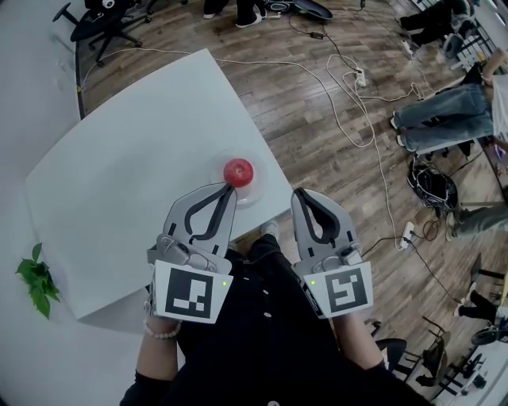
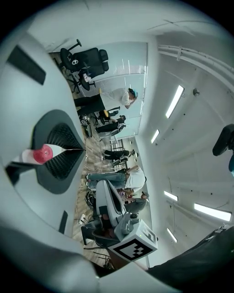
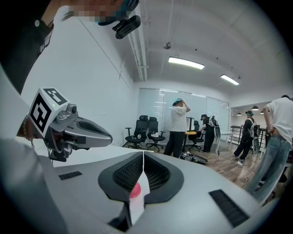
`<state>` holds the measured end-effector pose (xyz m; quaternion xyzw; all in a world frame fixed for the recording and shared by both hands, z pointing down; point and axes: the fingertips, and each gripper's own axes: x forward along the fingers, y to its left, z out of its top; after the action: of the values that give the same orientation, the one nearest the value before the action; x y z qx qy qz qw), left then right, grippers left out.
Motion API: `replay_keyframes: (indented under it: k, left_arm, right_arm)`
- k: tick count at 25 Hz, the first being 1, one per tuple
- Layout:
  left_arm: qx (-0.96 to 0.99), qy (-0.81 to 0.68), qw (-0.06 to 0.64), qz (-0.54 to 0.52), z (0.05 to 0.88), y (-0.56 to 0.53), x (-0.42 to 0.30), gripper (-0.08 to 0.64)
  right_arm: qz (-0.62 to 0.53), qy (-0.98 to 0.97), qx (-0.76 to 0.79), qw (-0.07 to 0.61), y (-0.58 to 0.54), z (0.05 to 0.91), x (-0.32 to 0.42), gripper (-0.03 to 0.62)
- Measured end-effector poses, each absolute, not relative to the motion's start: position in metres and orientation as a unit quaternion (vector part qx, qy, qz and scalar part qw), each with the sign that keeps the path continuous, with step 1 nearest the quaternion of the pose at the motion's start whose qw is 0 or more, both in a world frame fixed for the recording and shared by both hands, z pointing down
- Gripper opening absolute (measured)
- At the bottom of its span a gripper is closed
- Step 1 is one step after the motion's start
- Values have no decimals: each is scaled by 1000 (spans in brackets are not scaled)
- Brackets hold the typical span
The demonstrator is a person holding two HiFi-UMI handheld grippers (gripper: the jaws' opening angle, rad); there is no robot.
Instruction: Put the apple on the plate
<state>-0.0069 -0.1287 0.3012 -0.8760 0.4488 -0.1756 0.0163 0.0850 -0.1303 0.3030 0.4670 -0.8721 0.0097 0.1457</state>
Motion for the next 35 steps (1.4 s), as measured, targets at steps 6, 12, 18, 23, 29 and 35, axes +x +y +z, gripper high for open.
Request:
replay_keyframes:
  k: [6,12,18,23,29,35]
  left_arm:
    - [-875,452,18,-172,298,-133,-14,17]
    - [-880,443,18,-168,299,-132,-10,17]
    - [-883,438,11,-165,301,-130,-7,17]
    - [-887,432,7,-164,304,-129,-5,17]
    - [-891,424,5,-161,305,-130,3,17]
    - [-892,421,3,-163,307,-130,3,17]
  right_arm:
    - [7,-874,462,151,-128,303,81,43]
    - [21,-861,477,176,-128,309,90,43]
    - [9,-868,465,173,-124,307,85,43]
    - [-1,-871,460,170,-122,305,82,43]
    - [-8,-867,466,176,-123,304,88,43]
    - [-2,-865,467,182,-121,308,88,43]
